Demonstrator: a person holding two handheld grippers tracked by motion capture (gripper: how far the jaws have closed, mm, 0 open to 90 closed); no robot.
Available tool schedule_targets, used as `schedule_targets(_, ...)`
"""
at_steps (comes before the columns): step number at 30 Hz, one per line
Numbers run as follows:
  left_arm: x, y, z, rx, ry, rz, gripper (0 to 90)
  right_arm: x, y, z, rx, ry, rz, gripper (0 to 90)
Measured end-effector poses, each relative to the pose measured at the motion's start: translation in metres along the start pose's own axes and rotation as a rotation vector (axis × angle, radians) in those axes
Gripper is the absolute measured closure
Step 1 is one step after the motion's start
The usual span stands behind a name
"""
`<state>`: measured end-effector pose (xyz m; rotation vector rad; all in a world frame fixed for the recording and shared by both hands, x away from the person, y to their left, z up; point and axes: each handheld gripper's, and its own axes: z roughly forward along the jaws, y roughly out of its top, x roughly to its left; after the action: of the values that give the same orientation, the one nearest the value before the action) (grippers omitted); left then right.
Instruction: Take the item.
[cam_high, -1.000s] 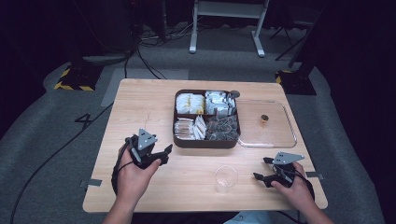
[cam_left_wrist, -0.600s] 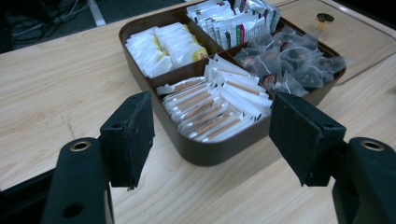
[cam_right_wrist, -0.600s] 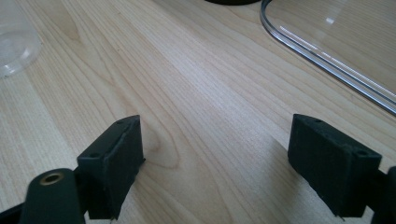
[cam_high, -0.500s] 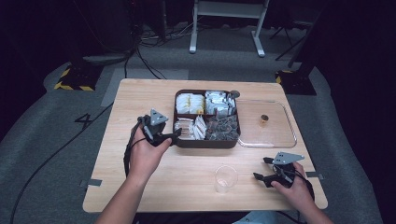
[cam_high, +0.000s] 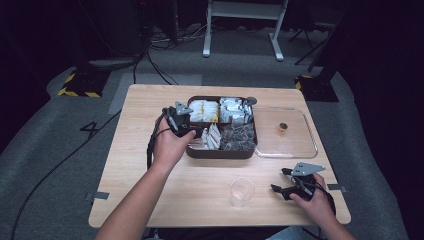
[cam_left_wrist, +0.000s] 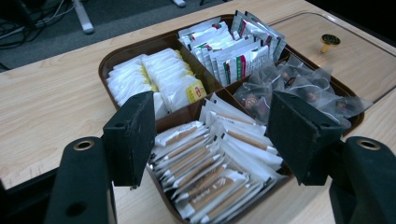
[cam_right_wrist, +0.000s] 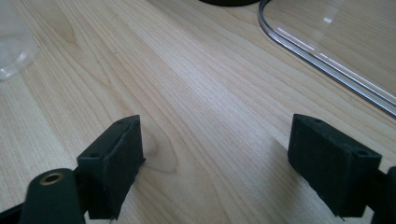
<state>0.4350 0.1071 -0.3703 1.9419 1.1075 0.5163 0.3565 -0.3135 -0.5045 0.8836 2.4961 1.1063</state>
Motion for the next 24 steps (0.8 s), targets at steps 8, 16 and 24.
schedule_targets(8, 0.009, 0.013, 0.022, -0.023, -0.019, -0.022, 34.8, 0.0, 0.0, 0.0, -0.001, -0.002, 0.0, 18.4)
schedule_targets(16, 0.021, 0.024, 0.052, 0.004, -0.017, -0.023, 36.1, 0.0, 0.0, 0.0, -0.001, -0.002, 0.0, 18.4)
schedule_targets(24, 0.028, 0.031, 0.08, 0.028, -0.015, -0.069, 38.2, 0.0, 0.0, 0.0, -0.001, -0.002, 0.0, 18.4)
